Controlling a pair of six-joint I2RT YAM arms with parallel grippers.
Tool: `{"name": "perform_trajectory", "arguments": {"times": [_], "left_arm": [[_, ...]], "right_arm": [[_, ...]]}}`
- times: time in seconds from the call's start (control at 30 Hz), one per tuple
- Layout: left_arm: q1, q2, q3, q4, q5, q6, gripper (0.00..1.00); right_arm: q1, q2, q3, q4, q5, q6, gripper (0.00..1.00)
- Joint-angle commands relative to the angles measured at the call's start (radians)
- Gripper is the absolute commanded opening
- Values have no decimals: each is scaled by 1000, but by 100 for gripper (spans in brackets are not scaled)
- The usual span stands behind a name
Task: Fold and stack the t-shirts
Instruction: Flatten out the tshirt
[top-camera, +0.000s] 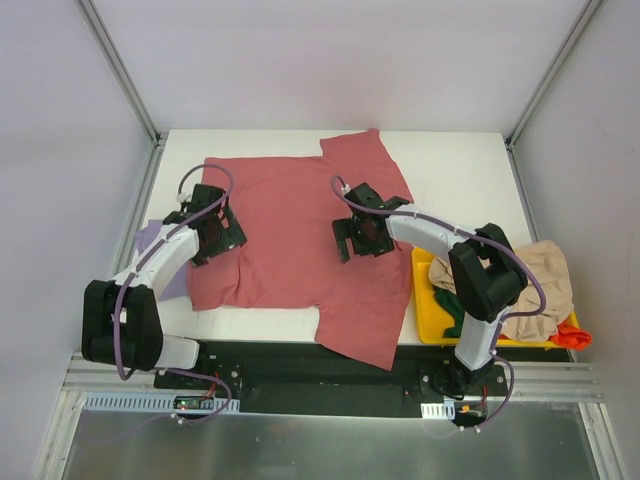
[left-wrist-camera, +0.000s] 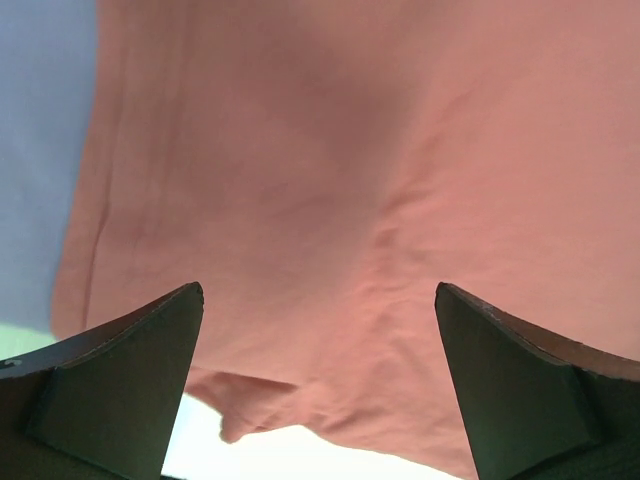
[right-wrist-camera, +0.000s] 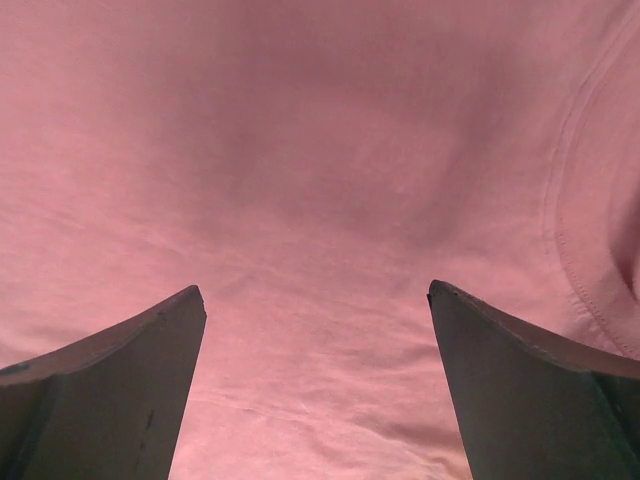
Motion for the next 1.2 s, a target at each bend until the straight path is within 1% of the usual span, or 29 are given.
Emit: {"name": "perform_trajectory", "arguments": {"times": [0.0,0.03,0.1,0.23,0.27,0.37,0.47,0.6,0.67,0.7,0.8,0.93,0.97,1.03,1.1,1.13,1.17], "left_arm": [[54,-18,-102,19,-108,-141,99],[66,-9,-114,31,-131,-149,99],[100,39,-117,45,-107,-146,99],[148,149,-84,57,-95,-126,99],[148,169,-73,57,-98,-120,99],[197,214,-50,59,-99,-100,99],[224,232,-27,55,-102,-72,99],[235,215,-2,55,-141,-11,99],[237,198,11,52,-127,24,99],[237,189,11,54,-90,41,99],[237,122,5,51,-41,63,99],[237,-62,-68,11,-68,-11,99],[235,-129,-102,5,-76,-43,99],[235,-260,-180,-3,-134,-129,99],[237,-411,-264,-3,-192,-176,99],[238,-459,-327,-4,-216,-215,99],[240,-508,-370,-4,-196,-241,99]], "right_arm": [[-6,-47,-62,48,16,61,96],[-4,-41,-66,46,23,62,96],[3,-29,-76,43,36,58,96],[8,-9,-77,34,31,51,96],[8,-6,-77,29,28,52,96],[8,3,-82,29,8,50,96],[11,13,-74,28,-9,53,96],[20,11,-68,23,-20,64,96],[22,3,-70,23,-20,64,96],[23,0,-71,25,-17,62,96],[22,-17,-51,17,-9,47,96],[23,-53,-11,-12,3,15,96],[23,-67,-8,-14,10,12,96],[22,-110,-7,-26,29,-1,96],[23,-151,-17,-49,81,13,96],[22,-173,-31,-48,89,13,96],[22,-190,-40,-49,89,16,96]]}}
